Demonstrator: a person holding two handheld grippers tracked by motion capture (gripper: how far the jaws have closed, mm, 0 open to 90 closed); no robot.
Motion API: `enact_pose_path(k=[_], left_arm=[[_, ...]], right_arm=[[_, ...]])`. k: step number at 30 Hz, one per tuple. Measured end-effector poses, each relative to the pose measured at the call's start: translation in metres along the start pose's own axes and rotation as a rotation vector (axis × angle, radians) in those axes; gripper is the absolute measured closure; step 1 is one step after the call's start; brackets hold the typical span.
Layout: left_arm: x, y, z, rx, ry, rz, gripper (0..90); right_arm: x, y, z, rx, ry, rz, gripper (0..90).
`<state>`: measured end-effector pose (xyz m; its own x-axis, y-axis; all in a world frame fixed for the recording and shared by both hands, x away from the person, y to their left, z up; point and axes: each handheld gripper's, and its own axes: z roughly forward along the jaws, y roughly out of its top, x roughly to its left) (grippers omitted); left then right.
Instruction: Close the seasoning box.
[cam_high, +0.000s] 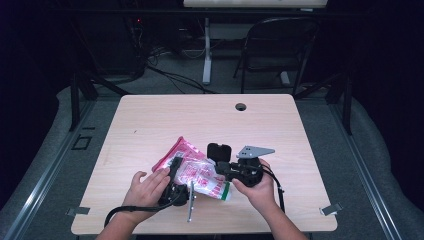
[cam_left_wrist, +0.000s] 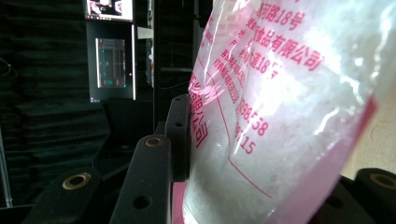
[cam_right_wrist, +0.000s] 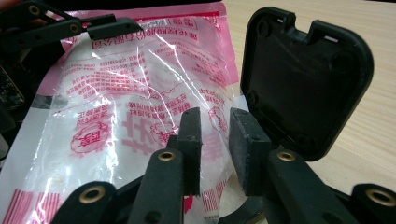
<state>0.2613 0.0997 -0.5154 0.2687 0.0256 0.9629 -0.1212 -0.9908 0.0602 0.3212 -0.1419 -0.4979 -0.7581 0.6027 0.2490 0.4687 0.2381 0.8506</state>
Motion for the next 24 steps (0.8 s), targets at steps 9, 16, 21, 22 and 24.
enact_pose_path(k=[9, 16, 21, 22, 24], left_arm=[[-0.002, -0.006, 0.001, 0.016, -0.003, -0.016, 70.6], [-0.006, -0.011, 0.001, 0.035, -0.025, -0.06, 70.7], [-0.01, -0.013, 0.002, 0.039, -0.055, -0.119, 70.8], [-0.011, -0.013, 0.002, 0.038, -0.065, -0.134, 70.8], [-0.013, -0.013, 0.002, 0.037, -0.077, -0.156, 70.9]], right_arm=[[-0.005, 0.002, -0.005, -0.037, -0.006, 0.027, 72.0], [-0.005, 0.002, -0.007, -0.035, -0.01, 0.024, 71.6], [-0.008, 0.002, -0.009, -0.051, -0.014, 0.036, 71.5], [-0.008, 0.003, -0.009, -0.048, -0.015, 0.036, 71.5], [-0.009, 0.003, -0.01, -0.054, -0.013, 0.045, 71.4]])
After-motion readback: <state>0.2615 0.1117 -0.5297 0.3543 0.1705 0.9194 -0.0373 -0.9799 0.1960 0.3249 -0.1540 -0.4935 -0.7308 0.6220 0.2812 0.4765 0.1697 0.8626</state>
